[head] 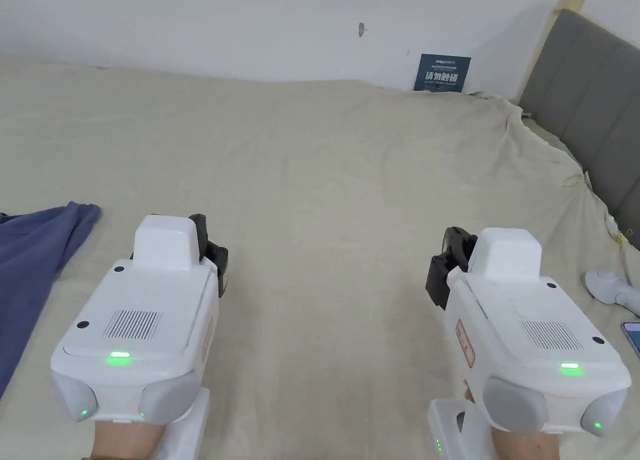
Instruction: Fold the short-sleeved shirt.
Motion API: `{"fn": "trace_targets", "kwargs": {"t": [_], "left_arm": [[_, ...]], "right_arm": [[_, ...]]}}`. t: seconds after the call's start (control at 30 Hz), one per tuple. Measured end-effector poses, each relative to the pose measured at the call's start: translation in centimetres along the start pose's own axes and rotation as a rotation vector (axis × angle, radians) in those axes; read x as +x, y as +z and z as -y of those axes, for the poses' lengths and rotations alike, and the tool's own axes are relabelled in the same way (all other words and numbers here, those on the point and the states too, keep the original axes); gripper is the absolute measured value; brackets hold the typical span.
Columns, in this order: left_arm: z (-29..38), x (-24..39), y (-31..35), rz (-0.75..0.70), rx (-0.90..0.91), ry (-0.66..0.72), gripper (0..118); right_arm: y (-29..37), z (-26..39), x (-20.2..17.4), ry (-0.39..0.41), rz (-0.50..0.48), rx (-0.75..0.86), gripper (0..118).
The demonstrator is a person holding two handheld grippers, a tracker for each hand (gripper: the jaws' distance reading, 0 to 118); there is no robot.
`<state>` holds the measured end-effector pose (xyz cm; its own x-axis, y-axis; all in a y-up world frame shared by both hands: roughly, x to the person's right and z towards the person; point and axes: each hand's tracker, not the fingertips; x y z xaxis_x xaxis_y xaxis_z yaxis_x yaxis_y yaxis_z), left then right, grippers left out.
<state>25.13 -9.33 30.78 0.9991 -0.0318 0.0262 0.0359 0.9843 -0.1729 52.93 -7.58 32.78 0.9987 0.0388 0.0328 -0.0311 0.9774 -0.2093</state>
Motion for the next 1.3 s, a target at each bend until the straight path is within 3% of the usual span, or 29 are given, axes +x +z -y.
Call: {"fn": "trace_targets", "kwargs": {"t": [1.3], "left_arm": [[-0.29,0.18,0.04,0.02,0.01,-0.003,0]], "right_arm": [[0.22,-0.17,0.2,0.025,-0.005,0.001,0]]}}
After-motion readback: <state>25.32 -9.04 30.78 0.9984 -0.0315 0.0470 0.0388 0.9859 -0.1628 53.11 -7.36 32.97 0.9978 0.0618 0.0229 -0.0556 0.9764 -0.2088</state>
